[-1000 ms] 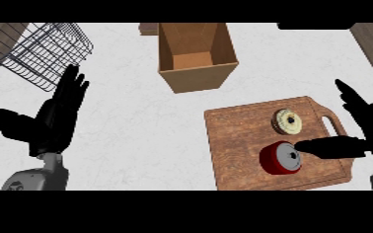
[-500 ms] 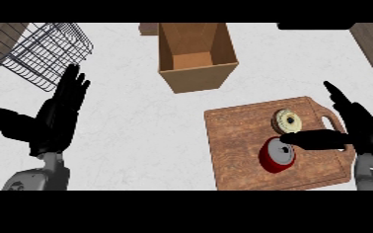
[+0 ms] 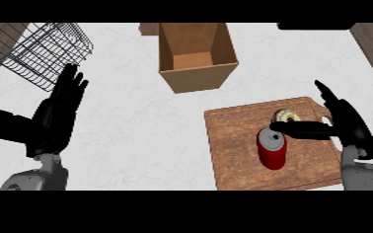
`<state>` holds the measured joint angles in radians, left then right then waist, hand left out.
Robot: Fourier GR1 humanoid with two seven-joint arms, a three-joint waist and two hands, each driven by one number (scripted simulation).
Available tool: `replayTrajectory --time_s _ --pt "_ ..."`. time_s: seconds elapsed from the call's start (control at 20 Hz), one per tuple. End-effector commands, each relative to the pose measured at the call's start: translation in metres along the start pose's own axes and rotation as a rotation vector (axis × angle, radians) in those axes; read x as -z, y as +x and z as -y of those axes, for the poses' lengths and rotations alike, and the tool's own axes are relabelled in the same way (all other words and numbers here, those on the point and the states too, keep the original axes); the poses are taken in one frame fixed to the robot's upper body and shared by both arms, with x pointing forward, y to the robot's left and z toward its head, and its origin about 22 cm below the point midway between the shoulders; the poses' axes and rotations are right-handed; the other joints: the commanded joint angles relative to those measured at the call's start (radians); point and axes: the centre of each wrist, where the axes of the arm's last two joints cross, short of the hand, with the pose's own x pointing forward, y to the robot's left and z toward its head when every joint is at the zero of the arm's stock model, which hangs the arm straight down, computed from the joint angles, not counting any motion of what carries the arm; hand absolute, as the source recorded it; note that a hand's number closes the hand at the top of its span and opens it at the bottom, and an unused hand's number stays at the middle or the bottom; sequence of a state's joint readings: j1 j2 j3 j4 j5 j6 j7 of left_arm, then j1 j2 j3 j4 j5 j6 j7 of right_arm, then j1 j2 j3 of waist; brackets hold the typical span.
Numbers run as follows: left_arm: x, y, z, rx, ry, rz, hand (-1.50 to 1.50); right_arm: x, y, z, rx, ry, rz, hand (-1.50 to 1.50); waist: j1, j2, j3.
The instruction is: Pick the cupcake from the cutting board and place it in the cardboard box
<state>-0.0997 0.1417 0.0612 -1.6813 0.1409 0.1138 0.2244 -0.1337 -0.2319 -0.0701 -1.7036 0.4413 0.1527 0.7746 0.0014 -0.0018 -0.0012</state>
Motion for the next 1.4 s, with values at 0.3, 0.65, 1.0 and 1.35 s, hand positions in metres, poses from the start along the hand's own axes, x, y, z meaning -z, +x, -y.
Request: replayTrajectory --time_s 0.3,0.65,1.0,1.35 --pt "-0.003 -0.003 0.0 0.006 0.001 -0.01 0.0 0.001 -0.012 -0.006 -0.016 0.033 -0.016 -1.5 -0.002 0.001 0.001" --pt "-0.003 -0.002 0.016 0.0 0.018 -0.001 0.0 0.023 -0.006 -0.025 -0.015 0.053 -0.026 -1.5 0.001 0.002 0.001" --pt "0.002 -0.006 -0.004 0.009 -0.014 -0.007 0.0 0.028 -0.021 -0.038 -0.039 0.028 -0.008 -1.5 0.0 0.002 0.001" --pt "-0.004 0.003 0.009 0.005 0.019 -0.008 0.0 0.013 -0.015 -0.048 -0.128 0.019 0.078 1.5 0.0 0.001 0.001"
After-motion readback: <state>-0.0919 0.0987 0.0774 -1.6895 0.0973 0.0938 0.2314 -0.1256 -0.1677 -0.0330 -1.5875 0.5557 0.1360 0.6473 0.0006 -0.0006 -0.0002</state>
